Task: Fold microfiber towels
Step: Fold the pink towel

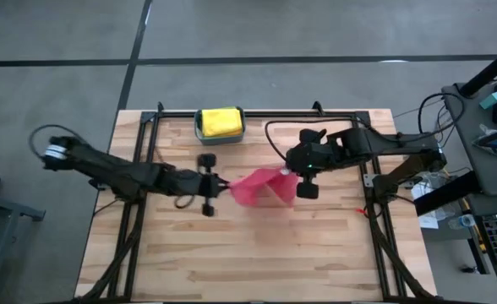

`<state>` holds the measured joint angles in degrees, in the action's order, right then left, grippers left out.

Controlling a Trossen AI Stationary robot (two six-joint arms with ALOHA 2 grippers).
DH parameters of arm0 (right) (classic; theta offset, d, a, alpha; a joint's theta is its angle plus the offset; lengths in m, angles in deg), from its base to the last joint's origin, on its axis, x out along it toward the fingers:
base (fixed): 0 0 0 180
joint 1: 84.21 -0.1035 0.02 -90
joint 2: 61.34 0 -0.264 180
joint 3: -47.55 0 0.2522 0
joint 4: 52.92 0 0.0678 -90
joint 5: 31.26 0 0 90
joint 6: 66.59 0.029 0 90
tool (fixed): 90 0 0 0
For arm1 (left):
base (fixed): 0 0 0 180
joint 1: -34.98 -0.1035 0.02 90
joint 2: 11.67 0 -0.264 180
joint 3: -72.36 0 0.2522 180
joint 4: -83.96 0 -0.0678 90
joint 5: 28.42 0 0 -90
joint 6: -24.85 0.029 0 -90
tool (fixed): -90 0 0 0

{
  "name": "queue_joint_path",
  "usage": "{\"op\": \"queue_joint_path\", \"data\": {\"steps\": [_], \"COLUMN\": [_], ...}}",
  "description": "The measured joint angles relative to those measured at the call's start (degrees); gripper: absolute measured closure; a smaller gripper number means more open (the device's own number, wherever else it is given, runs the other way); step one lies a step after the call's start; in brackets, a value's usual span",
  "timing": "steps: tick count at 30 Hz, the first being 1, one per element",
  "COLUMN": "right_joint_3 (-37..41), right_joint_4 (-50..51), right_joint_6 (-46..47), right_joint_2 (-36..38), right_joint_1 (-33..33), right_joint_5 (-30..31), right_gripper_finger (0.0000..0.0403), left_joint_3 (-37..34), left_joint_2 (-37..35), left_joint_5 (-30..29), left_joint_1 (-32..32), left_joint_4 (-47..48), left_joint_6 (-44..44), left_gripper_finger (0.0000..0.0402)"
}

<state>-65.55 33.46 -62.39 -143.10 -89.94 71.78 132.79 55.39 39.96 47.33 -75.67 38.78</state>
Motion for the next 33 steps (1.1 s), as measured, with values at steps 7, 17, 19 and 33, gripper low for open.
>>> {"op": "queue_joint_path", "data": {"steps": [7,17,19,33], "right_joint_3": [-1.3,-1.0,-1.0,3.8], "right_joint_4": [-0.8,-8.1,-8.2,-5.4], "right_joint_6": [-10.4,-18.2,-20.0,-6.0], "right_joint_2": [0.0,-3.7,-4.4,-4.6], "right_joint_1": [0.6,4.7,5.0,1.1], "right_joint_5": [6.4,19.1,21.0,-0.4], "right_gripper_finger": [0.0394,0.0394,0.0394,0.0394], "left_joint_3": [-0.1,-0.3,-0.3,-4.7], "left_joint_2": [-13.6,-19.9,-19.9,-10.0], "left_joint_5": [2.2,0.3,-1.8,9.3], "left_joint_1": [-1.8,-10.5,-11.9,-5.3], "left_joint_4": [9.7,10.8,11.0,17.9], "left_joint_6": [5.1,24.0,26.8,9.6], "left_gripper_finger": [0.0401,0.0401,0.0401,0.0402]}}
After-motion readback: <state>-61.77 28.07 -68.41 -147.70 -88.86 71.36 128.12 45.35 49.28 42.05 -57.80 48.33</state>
